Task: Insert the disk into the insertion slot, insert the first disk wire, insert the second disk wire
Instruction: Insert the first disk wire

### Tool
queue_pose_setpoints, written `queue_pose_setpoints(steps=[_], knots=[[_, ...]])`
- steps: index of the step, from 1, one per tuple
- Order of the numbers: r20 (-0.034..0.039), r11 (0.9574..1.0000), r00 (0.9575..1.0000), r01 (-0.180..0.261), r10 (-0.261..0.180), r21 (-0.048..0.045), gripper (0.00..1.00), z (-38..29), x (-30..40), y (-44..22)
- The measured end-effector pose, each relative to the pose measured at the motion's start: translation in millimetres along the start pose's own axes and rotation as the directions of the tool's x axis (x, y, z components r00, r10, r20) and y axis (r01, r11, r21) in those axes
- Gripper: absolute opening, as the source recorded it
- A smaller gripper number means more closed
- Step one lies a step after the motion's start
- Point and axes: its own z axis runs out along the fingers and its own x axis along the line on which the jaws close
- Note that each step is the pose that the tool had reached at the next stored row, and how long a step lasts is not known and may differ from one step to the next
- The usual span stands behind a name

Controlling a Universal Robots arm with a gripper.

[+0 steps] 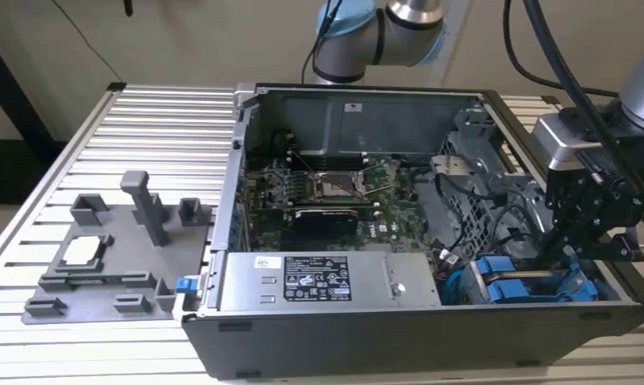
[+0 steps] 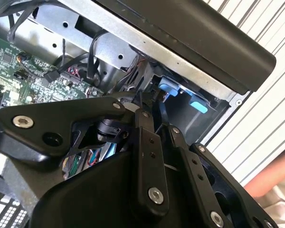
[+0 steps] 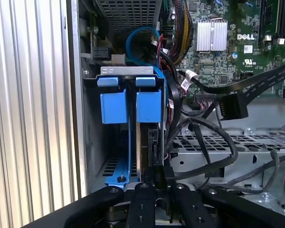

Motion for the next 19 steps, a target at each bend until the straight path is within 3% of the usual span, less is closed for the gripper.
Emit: queue_pose_setpoints(steps=[19], knots=[[0.0013, 1.0000, 1.0000, 0.000, 0.000, 0.0013, 0.20, 8.6, 1.1, 0.7]])
